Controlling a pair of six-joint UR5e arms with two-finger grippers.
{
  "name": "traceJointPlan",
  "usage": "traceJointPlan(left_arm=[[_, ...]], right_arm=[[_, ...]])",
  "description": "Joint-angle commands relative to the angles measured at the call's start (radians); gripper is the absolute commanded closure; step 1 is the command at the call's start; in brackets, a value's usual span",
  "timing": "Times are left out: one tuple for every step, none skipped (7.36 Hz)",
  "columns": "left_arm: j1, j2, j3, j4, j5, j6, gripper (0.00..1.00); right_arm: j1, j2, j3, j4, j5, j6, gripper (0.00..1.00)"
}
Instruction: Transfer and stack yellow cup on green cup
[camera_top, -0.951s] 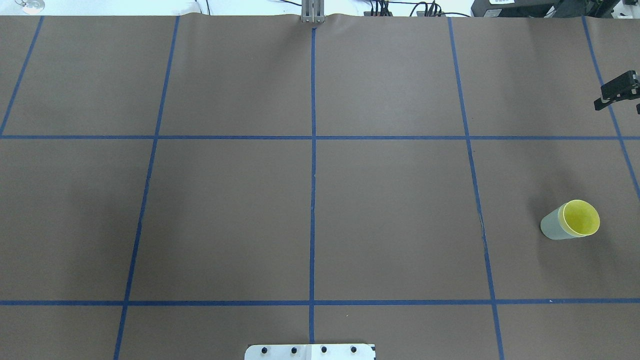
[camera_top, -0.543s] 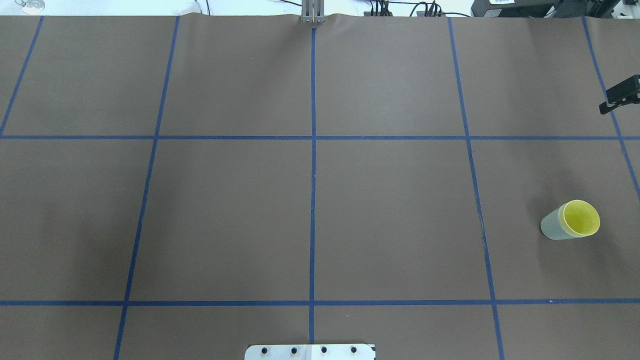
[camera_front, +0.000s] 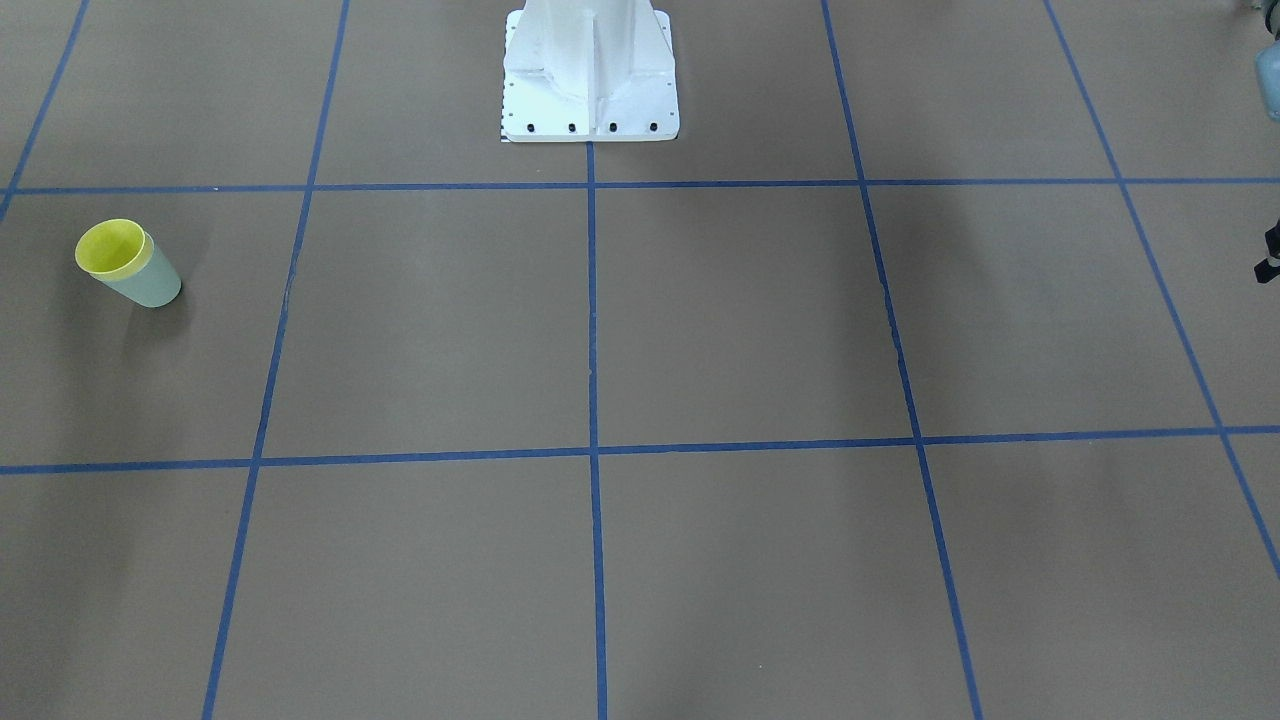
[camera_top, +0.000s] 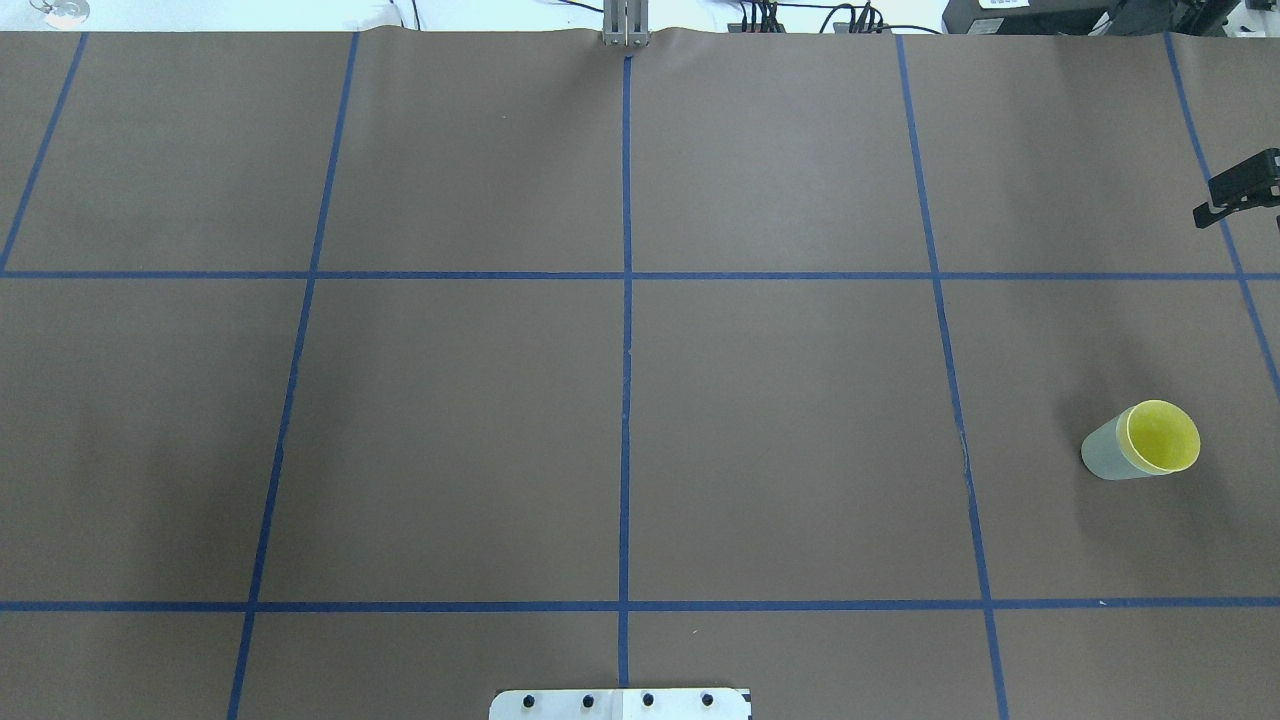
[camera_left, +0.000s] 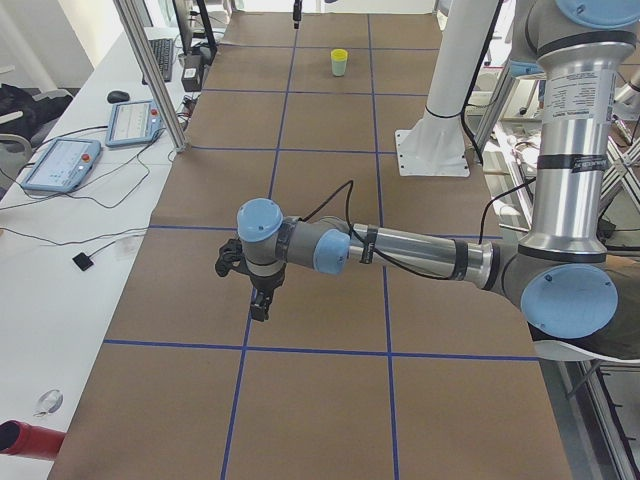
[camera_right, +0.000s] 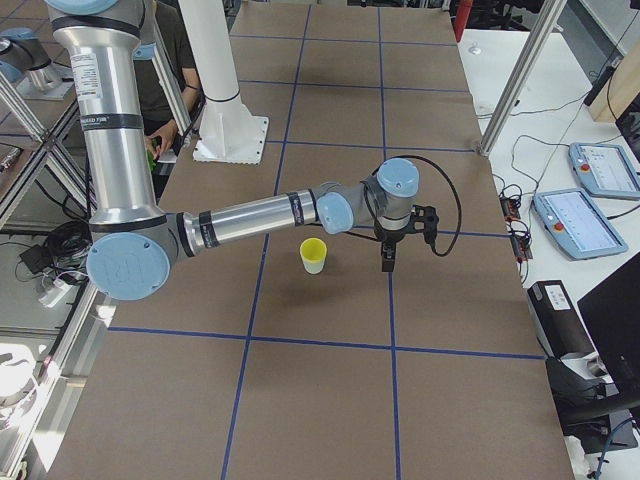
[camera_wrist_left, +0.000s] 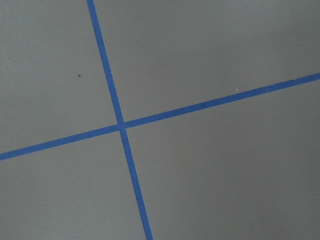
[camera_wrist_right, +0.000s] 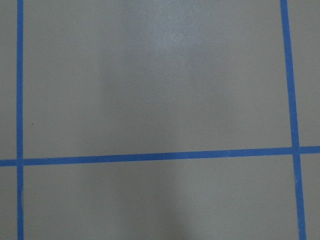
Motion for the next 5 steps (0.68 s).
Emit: traceJointPlan(left_arm=[[0.0, -0.003, -0.002, -0.006, 0.007, -0.003, 0.0], [-0.001, 0.006, -0.012, -0.008, 0.009, -0.003, 0.0], [-0.001, 0.017, -0.009, -0.006, 0.01, -0.003, 0.0], [0.0, 0.029, -0.005, -0.011, 0.009, 0.0, 0.0], [0.0, 0.022, -0.014, -0.009, 0.004, -0.003, 0.0]], right_arm=[[0.001, -0.011, -0.001, 0.007, -0.001, 0.003, 0.0], [0.008, -0.011, 0.009, 0.008, 0.008, 0.001, 0.0], [0.012, -0.007, 0.009, -0.001, 0.006, 0.006, 0.0], [0.015, -0.007, 0.003, -0.002, 0.005, 0.006, 0.0], [0.015, -0.008, 0.011, -0.001, 0.005, 0.007, 0.0]])
